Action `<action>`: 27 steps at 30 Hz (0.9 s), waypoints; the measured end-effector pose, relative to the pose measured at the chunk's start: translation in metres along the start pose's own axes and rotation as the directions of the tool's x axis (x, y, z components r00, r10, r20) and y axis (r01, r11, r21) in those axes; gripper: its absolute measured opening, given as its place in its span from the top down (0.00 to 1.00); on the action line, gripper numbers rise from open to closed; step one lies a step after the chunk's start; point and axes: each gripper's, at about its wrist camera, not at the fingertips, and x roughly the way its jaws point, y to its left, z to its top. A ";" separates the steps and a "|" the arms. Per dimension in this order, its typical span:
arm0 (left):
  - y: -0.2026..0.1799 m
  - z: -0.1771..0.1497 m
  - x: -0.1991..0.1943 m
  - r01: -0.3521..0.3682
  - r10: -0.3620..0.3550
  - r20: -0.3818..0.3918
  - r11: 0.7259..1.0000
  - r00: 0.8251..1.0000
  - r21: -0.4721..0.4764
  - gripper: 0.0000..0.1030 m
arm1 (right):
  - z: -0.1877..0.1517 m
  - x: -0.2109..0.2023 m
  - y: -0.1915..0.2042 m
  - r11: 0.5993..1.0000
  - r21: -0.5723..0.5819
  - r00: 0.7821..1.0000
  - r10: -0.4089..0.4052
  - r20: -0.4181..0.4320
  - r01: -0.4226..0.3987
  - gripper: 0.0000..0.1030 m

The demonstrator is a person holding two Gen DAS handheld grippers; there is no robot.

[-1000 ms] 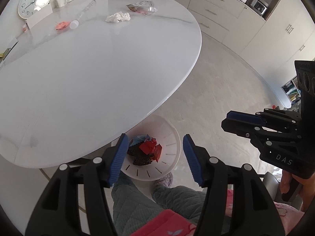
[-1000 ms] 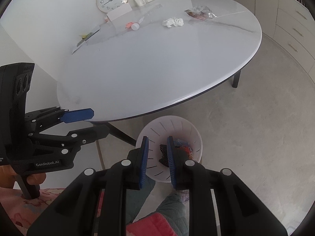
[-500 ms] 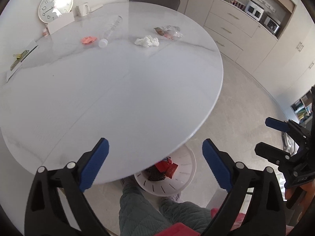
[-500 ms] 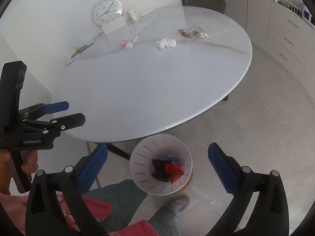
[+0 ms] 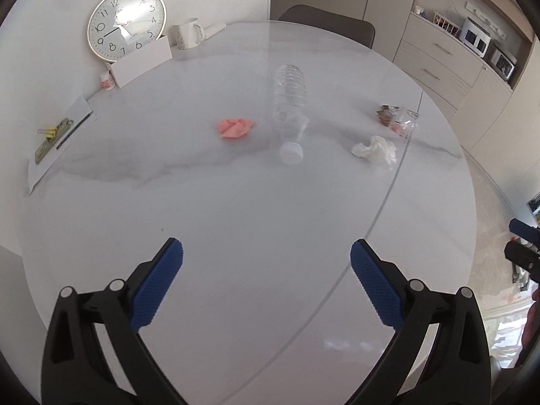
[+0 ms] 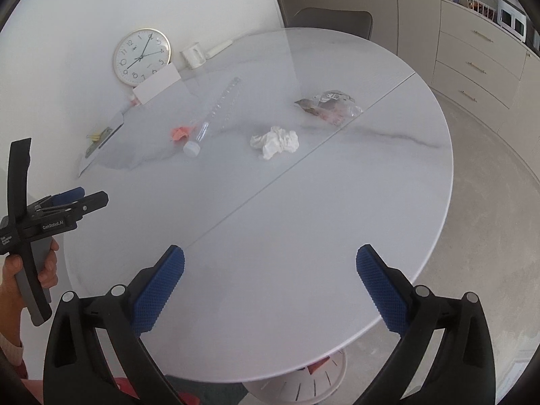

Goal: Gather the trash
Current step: 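Grasp the pink tissue with the left tool while the right tool grasps the white tissue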

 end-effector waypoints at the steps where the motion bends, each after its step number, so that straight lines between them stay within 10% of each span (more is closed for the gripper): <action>1: 0.007 0.009 0.005 0.004 -0.005 0.006 1.000 1.000 0.013 0.07 | 0.008 0.007 0.004 1.000 0.012 1.000 0.001 0.002 -0.001 0.02; 27: 0.055 0.108 0.177 0.130 -0.134 0.007 0.975 0.991 0.179 0.18 | 0.096 0.145 0.019 0.989 0.076 0.989 -0.120 -0.080 0.126 0.02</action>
